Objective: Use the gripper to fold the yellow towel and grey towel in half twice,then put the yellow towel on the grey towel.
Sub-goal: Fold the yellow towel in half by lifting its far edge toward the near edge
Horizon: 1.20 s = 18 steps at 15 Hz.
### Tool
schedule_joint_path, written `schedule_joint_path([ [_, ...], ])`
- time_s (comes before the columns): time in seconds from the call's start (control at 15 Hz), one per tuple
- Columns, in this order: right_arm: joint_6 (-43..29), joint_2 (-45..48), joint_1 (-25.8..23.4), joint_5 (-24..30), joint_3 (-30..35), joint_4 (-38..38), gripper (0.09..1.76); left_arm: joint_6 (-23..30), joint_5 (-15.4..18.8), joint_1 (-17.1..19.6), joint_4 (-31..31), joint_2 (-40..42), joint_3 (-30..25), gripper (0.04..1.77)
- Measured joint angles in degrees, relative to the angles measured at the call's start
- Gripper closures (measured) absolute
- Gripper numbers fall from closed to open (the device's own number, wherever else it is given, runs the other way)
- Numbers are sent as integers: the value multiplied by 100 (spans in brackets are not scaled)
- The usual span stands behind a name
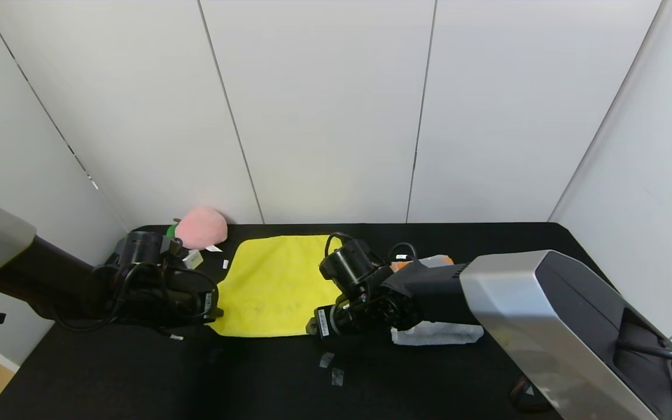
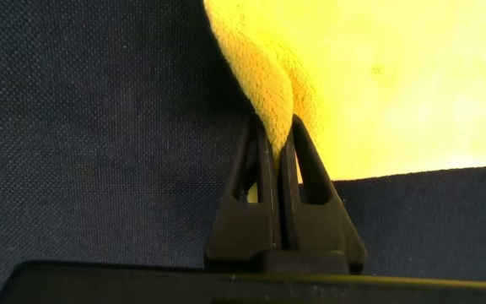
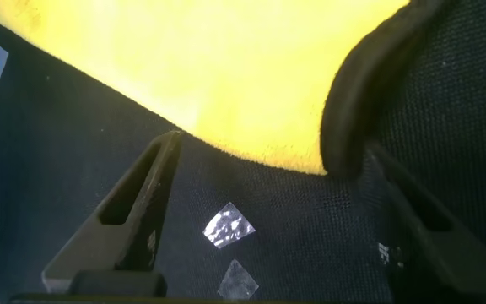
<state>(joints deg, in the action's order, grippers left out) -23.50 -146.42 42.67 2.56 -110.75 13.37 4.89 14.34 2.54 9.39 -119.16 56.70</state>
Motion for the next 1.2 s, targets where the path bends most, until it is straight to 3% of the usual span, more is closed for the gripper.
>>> schedule_joint_path([
  [1.2,40,-145,-2,-89,-39,-391,32,-10,-11,-1,185,0,-80,169],
])
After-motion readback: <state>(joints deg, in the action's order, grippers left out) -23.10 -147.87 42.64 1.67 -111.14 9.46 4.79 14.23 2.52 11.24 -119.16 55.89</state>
